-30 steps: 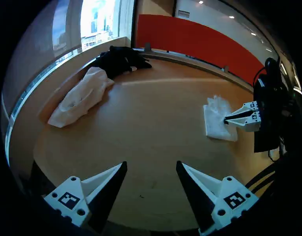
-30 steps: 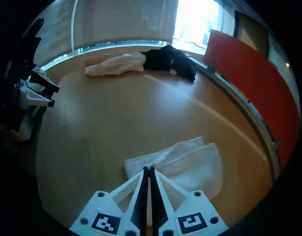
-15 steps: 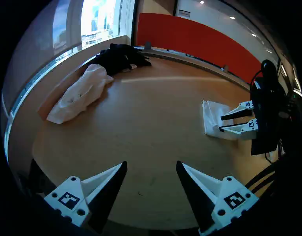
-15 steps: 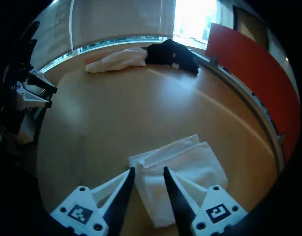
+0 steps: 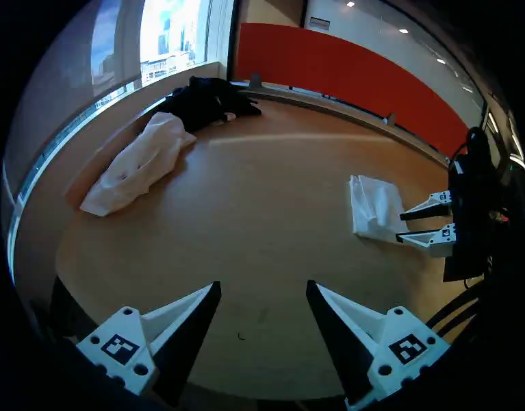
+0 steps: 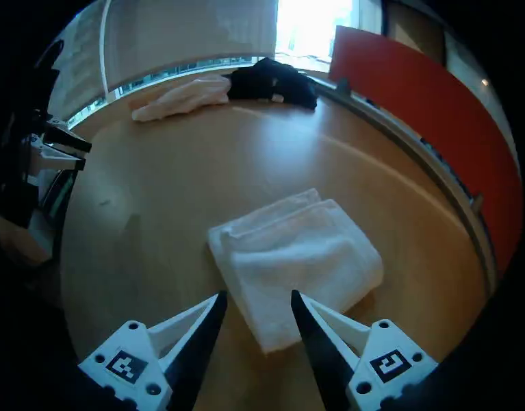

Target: Fold towel

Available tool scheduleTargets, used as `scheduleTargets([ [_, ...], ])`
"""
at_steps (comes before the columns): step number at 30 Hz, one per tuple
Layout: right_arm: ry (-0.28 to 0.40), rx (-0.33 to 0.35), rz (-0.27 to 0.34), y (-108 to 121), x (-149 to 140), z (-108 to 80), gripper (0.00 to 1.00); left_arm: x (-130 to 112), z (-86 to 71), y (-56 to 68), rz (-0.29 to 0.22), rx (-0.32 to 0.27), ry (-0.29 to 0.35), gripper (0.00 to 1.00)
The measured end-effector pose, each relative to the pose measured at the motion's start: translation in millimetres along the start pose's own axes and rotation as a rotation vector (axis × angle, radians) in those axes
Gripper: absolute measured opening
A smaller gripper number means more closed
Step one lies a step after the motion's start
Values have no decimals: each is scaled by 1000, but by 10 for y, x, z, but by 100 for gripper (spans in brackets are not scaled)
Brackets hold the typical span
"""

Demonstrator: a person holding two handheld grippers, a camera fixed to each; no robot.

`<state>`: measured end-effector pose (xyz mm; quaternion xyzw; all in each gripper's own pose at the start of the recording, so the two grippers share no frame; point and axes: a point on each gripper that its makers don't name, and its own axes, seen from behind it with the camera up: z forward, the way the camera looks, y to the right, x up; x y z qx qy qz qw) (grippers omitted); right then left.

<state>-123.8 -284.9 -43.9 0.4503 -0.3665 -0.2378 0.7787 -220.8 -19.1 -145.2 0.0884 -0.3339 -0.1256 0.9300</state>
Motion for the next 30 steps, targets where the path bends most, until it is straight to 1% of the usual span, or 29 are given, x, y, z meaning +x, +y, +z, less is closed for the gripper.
scheduleTargets([
  [6, -20, -29, 37, 90, -248, -113, 72, 22, 18, 30, 8, -2, -1, 92],
  [9, -29, -37, 53, 112, -342, -141, 72, 34, 26, 59, 13, -6, 0, 92],
  [14, -38, -50, 72, 134, -439, -138, 72, 38, 36, 101, 21, -12, -1, 92],
  [17, -43, -54, 82, 132, -485, -124, 69, 25, 40, 118, 25, -14, -5, 92],
  [20, -46, -55, 95, 119, -520, -106, 64, 7, 41, 132, 25, -17, -8, 92],
  [23, -45, -60, 112, 119, -535, -91, 56, -7, 41, 139, 25, -18, -11, 92],
  [28, -39, -63, 142, 126, -531, -80, 37, -5, 42, 138, 29, -19, -11, 92],
  [30, -37, -61, 151, 126, -530, -73, 32, -1, 43, 137, 30, -19, -10, 92],
])
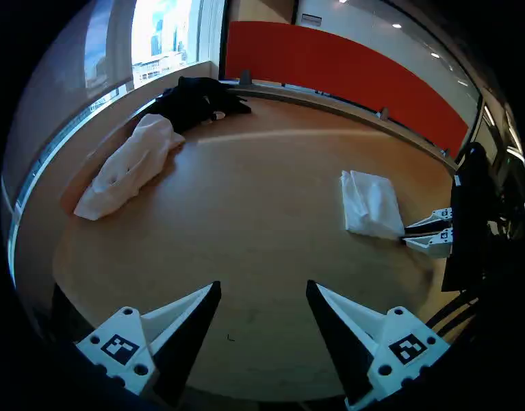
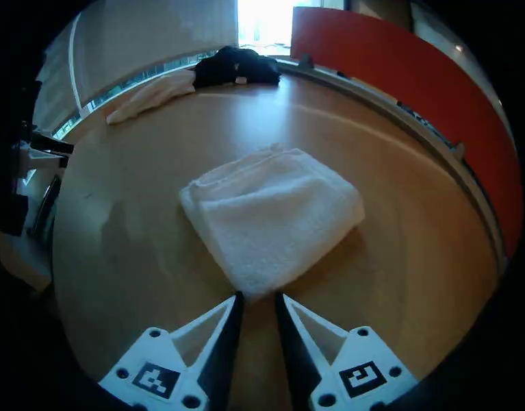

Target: Fold towel

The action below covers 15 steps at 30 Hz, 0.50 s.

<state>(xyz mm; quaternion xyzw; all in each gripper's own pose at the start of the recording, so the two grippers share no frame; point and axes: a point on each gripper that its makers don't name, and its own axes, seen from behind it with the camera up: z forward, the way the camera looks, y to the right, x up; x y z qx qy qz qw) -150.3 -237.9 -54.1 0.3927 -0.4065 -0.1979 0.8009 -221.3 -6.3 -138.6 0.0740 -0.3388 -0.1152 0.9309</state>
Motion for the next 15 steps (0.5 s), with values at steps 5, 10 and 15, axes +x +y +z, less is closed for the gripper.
scheduleTargets([
  [5, 0, 2, -3, -13, -19, 7, 24, 0, 1, -3, -2, -1, 0, 92],
  [10, 2, 10, -1, -41, -30, 6, 13, -18, 10, 2, 2, -1, -5, 92],
  [15, 3, 9, -4, -39, -28, 2, 5, -18, 21, 13, 9, -3, -6, 92],
])
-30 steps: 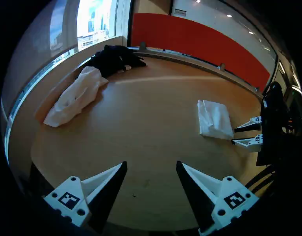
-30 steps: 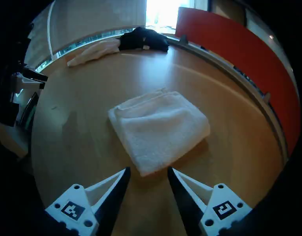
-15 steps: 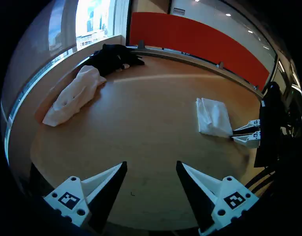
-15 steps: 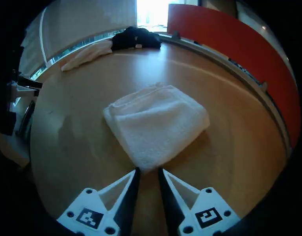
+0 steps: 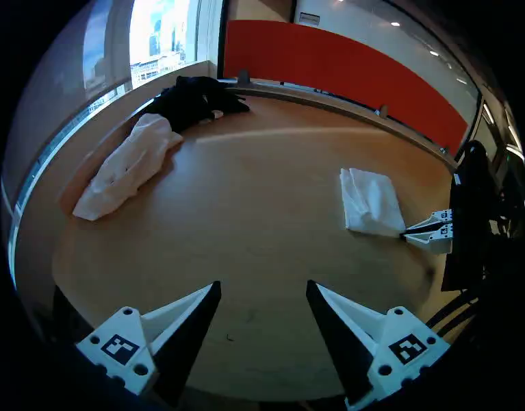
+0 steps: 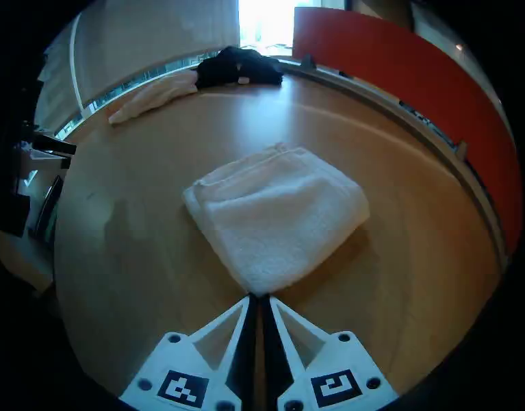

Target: Fold towel

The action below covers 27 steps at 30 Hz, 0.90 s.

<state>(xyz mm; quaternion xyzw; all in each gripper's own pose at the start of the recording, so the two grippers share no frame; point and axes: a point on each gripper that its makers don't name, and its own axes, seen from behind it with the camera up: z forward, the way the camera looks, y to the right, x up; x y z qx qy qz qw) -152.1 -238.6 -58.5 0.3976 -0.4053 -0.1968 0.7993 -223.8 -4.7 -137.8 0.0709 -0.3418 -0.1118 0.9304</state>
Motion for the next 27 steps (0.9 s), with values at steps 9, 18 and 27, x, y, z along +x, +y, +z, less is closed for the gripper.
scheduleTargets([
  [9, 37, -15, -13, 42, 177, -113, 4, 40, 14, 42, 10, -12, 4, 92],
  [18, 117, -41, -34, 173, 636, -450, 4, 206, 40, 163, 33, -40, 26, 92],
  [27, 205, -67, -61, 338, 1111, -941, 3, 446, 32, 382, 72, -87, 58, 92],
])
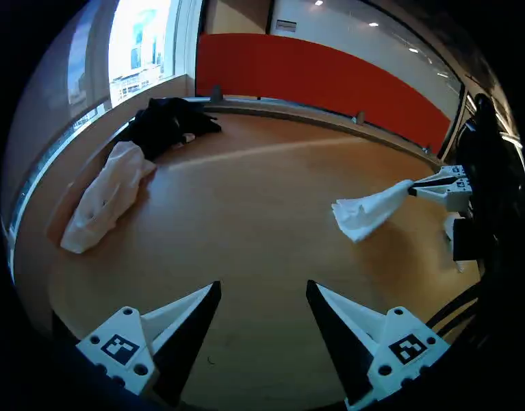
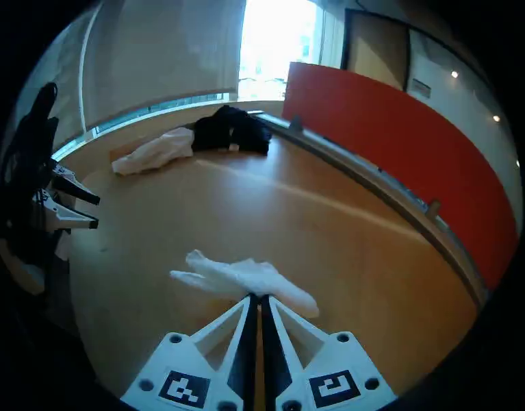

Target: Fold towel

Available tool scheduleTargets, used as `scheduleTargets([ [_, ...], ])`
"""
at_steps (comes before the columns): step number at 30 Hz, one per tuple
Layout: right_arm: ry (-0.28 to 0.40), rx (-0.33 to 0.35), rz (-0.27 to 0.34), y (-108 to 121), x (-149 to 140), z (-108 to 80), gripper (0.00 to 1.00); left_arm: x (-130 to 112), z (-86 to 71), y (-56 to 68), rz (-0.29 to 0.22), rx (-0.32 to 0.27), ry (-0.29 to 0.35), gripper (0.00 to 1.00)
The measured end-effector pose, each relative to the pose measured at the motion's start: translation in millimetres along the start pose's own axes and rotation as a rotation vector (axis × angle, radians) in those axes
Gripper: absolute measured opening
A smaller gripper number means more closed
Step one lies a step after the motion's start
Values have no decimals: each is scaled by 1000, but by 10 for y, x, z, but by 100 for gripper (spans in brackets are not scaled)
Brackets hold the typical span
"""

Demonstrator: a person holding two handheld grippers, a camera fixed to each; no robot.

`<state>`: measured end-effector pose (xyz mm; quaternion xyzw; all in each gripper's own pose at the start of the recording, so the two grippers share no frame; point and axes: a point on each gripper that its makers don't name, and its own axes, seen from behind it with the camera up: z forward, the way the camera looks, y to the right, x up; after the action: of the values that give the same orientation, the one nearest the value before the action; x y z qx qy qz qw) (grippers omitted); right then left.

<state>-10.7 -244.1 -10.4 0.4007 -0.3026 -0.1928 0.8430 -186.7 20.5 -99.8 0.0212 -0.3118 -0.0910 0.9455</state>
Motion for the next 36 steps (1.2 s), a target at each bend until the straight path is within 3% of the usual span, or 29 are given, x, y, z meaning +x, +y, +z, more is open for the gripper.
scheduleTargets([
  [6, 26, -31, -3, 223, 181, -287, 3, 132, 22, 150, 28, -28, 16, 92],
  [12, 25, -72, 0, 529, 157, -579, 3, 215, 64, 301, 40, -53, 20, 92],
  [36, -34, -267, 102, 1950, -764, -1872, 3, 370, 247, 908, 102, -98, 8, 92],
])
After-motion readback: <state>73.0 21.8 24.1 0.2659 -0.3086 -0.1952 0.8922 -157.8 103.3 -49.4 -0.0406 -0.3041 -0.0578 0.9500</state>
